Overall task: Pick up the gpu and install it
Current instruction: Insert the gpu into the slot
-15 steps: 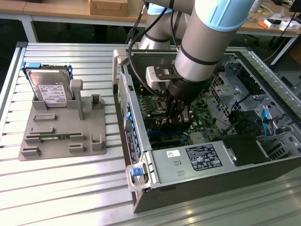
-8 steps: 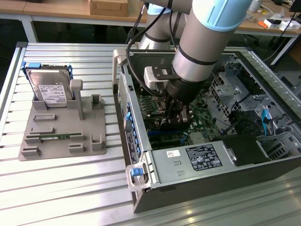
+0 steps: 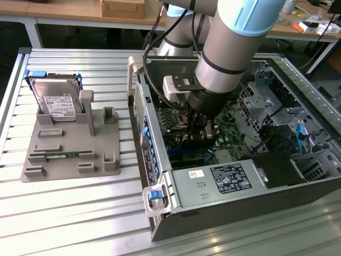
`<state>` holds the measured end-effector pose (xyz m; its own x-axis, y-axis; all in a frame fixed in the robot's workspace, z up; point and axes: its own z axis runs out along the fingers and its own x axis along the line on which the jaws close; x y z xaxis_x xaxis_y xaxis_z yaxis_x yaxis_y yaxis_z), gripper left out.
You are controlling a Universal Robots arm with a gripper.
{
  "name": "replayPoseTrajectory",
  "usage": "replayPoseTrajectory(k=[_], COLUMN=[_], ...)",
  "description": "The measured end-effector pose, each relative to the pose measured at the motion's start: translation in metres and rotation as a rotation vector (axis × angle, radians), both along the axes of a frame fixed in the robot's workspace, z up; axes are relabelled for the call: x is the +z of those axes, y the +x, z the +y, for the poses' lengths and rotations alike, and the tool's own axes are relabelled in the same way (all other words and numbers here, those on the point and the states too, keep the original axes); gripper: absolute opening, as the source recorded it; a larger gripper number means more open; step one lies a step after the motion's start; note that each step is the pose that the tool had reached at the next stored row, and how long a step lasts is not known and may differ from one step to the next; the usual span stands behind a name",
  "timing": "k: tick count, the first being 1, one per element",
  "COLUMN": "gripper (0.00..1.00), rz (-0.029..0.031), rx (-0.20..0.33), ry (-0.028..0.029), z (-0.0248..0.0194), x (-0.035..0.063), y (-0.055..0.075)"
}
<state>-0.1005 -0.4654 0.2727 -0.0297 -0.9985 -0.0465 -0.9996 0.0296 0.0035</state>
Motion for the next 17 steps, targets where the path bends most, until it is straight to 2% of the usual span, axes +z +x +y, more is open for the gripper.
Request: replayPoseTrajectory(k=[11,13,17], gripper=[0.25,0.25,0.25], rz=[0.0000,0.0000,-0.0001], rx=[0.000,0.000,0.000], ry=[-0.0016,-0.0063,-0.0067], z=[0.0000,0.0000,0.0015], x=[0.0000,0.0000,-0.0001], y=[0.0000,0.0000,0.0000])
